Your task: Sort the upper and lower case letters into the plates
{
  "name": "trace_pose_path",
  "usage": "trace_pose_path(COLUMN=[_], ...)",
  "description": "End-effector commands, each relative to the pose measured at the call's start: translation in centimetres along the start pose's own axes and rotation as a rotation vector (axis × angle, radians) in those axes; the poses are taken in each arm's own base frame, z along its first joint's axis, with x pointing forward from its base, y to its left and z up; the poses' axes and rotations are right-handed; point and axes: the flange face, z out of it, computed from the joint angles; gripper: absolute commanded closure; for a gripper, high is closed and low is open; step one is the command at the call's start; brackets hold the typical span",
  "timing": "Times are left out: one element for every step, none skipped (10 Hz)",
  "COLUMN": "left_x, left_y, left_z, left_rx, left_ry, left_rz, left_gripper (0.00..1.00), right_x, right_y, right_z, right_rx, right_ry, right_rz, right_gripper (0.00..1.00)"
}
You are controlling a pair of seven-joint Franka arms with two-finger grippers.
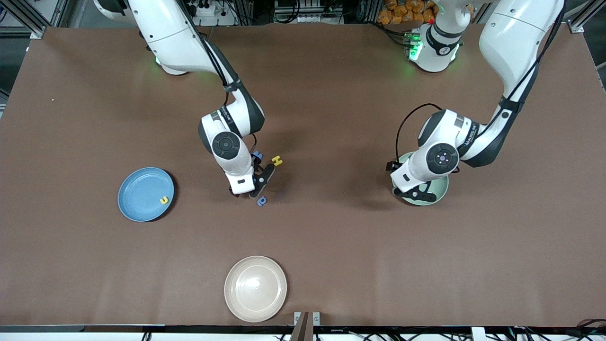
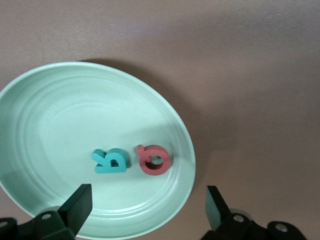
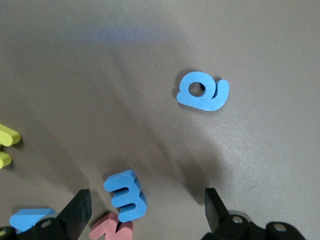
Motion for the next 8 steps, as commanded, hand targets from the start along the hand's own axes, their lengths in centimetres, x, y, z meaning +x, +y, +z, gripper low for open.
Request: trace_pose_path(left_x=[-0.5, -0.5, -0.4, -0.4, -0.2, 0.3, 0.4, 0.5], left_y=[0.7, 0.9, 1.0, 1.6, 2.3, 2.9, 4.5, 6.1], left_z=[-0.7, -0.8, -0.8, -0.7, -1.1, -1.3, -1.8, -1.8], left_rx=[0.021, 0.021, 0.016, 0.016, 0.015, 0.010, 0.010, 0.008], left_ry=[0.025, 0.028, 0.039, 0.043, 0.053, 0.061, 0.075, 0.078], left_rz=[0.013, 0.014, 0.015, 0.011, 0.014, 0.015, 0.000, -0.015], left_gripper=[0.00, 0.00, 0.00, 0.00, 0.00, 0.00, 0.00, 0.00], right_x=[-0.3, -0.3, -0.2, 0.0, 0.1, 0.0, -0.1, -0.3], right_y=[-0.1, -0.1, -0.1, -0.4, -0.9, -0.9, -0.8, -0.5], right_z=[0.5, 0.8, 0.8, 0.9, 1.2, 1.3, 1.3, 1.3], right_rx=[0.004, 0.000, -0.003, -0.009, -0.012, -0.012, -0.014, -0.012], right_ry=[0.007, 0.011, 0.015, 0.023, 0.025, 0.025, 0.024, 0.021], right_rz=[-0.011, -0.010, -0.012, -0.018, -0.023, -0.023, -0.025, -0.019], right_gripper=[0.00, 0.00, 0.00, 0.00, 0.00, 0.00, 0.40, 0.93])
